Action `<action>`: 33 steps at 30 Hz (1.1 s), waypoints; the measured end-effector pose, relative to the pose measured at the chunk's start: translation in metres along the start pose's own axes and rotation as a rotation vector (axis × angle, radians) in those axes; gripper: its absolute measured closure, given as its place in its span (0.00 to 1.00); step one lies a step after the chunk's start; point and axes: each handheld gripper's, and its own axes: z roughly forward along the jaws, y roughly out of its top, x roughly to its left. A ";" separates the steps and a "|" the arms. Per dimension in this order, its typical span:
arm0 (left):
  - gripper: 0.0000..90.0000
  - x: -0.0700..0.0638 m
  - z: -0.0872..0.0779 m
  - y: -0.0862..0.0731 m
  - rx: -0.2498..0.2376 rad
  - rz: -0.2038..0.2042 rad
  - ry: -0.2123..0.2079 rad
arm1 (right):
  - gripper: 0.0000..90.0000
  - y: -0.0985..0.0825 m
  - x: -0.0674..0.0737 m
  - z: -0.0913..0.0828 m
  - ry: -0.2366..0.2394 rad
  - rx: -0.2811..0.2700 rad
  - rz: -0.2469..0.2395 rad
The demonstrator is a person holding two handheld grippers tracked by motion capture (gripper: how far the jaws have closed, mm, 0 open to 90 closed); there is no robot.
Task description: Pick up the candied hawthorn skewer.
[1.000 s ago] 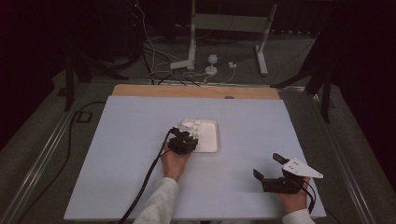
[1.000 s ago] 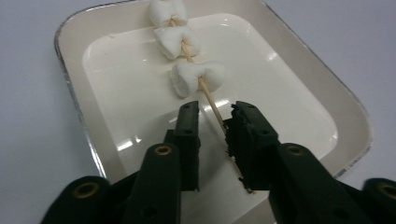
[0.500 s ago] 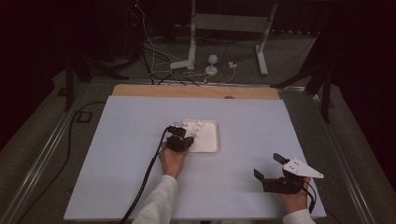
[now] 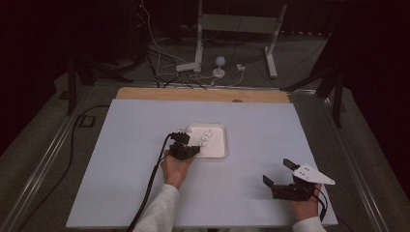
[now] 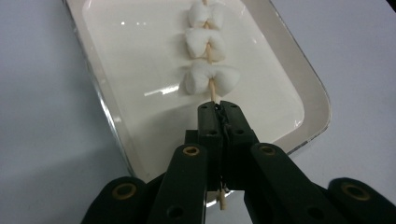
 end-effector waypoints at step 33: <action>1.00 0.011 -0.050 -0.009 -0.182 0.044 -0.142 | 0.00 0.001 0.002 0.006 0.018 0.001 0.015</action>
